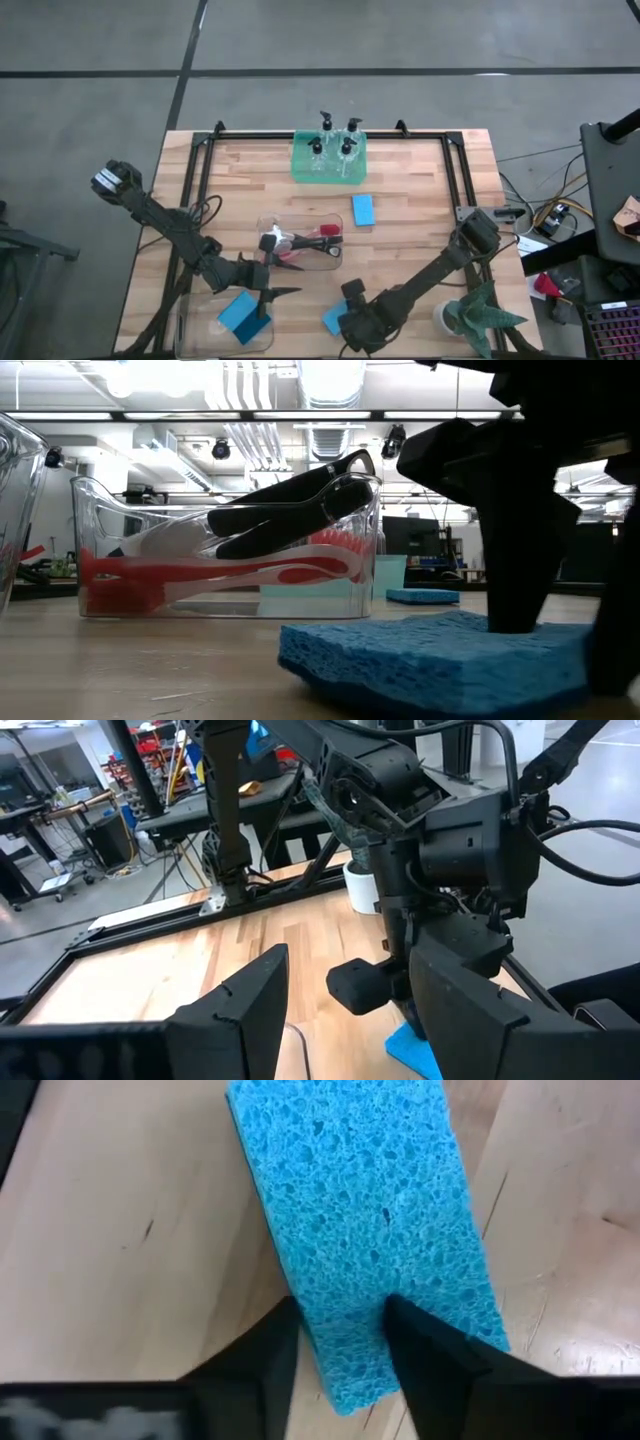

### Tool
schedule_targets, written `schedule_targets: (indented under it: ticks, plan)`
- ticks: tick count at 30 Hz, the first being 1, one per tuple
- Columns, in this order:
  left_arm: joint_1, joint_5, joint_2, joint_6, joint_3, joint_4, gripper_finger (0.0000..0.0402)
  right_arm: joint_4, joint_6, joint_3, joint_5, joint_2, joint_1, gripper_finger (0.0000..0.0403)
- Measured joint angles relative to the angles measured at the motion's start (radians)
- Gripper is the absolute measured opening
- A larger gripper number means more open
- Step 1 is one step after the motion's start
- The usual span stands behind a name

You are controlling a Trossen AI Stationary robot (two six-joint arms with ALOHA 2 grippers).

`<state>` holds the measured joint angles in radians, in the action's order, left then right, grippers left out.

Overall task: Pick & Place Kitchen Sink Supplies
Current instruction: Put the blue sponge into the bottom transparent bin

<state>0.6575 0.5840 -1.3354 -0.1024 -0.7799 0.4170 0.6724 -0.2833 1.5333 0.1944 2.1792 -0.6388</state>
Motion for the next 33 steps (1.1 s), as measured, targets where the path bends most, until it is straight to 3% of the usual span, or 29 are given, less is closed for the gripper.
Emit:
schedule_targets:
  ticks: [6,8,15,21,25,33]
  plan:
    - [-0.001,0.000,0.000,0.000,0.000,-0.001,0.0204,0.002,-0.004,0.003,0.016,-0.003,0.002,0.0038]
    - [-0.002,0.000,0.000,0.000,0.000,-0.002,0.0204,0.004,-0.001,0.004,0.018,-0.009,0.004,0.0019]
    - [-0.002,-0.009,0.000,-0.026,0.000,-0.002,0.0204,0.046,-0.002,0.016,0.014,-0.087,0.014,0.0013]
    - [-0.002,-0.106,0.000,-0.061,0.000,0.001,0.0204,0.023,0.003,0.015,0.014,-0.247,0.016,0.0012]
    - [-0.002,-0.186,-0.006,-0.078,0.000,0.033,0.0204,-0.072,0.065,0.012,0.006,-0.363,0.015,0.0011]
    - [-0.002,-0.200,-0.086,-0.147,0.001,0.215,0.0204,-0.299,0.264,-0.005,-0.027,-0.451,0.023,0.0011]
